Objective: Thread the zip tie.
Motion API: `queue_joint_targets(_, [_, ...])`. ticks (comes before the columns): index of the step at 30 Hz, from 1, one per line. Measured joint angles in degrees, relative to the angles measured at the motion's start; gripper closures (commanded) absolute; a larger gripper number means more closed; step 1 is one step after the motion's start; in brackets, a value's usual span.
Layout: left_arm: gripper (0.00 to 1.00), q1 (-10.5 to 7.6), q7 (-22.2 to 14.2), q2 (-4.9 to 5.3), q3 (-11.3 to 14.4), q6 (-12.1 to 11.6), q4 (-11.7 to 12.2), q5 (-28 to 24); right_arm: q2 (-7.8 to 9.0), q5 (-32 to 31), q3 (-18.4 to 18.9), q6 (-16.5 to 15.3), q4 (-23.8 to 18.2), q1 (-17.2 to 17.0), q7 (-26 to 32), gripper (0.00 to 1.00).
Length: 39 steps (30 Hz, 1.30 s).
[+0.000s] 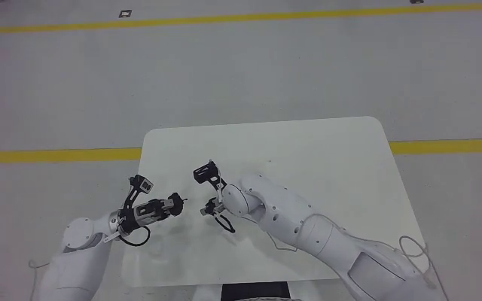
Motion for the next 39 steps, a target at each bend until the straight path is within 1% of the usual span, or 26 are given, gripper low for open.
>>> queue_joint_targets(1, [1.0,0.0,0.0,0.0,0.0,0.0,0.0,0.0,-0.24,-0.27,0.17,0.0,0.29,0.0,0.19,0.0])
queue_joint_targets(2, [1.0,0.0,0.0,0.0,0.0,0.0,0.0,0.0,-0.59,-0.65,0.35,0.0,0.68,0.01,0.44,0.15])
queue_joint_targets(4, [1.0,0.0,0.0,0.0,0.0,0.0,0.0,0.0,-1.14,-1.18,0.55,0.0,1.26,-0.02,0.81,0.51])
queue_joint_targets(10, [1.0,0.0,0.0,0.0,0.0,0.0,0.0,0.0,-2.81,-2.79,1.65,0.0,3.32,-0.42,1.48,0.64])
queue_joint_targets(12, [1.0,0.0,0.0,0.0,0.0,0.0,0.0,0.0,-3.24,-3.64,2.23,0.0,3.77,-0.74,1.7,0.67])
queue_joint_targets(16, [1.0,0.0,0.0,0.0,0.0,0.0,0.0,0.0,-3.86,-5.51,3.24,0.0,4.32,-1.61,2.36,0.67])
queue_joint_targets(18, [1.0,0.0,0.0,0.0,0.0,0.0,0.0,0.0,-4.18,-6.67,3.79,0.0,4.42,-2.07,2.69,0.69])
queue_joint_targets(25, [1.0,0.0,0.0,0.0,0.0,0.0,0.0,0.0,-5.56,-11.15,4.96,0.0,5.5,-3.24,3.97,0.71])
queue_joint_targets(39, [1.0,0.0,0.0,0.0,0.0,0.0,0.0,0.0,-9.33,-18.05,5.84,0.0,11.28,-3.78,5.41,0.73])
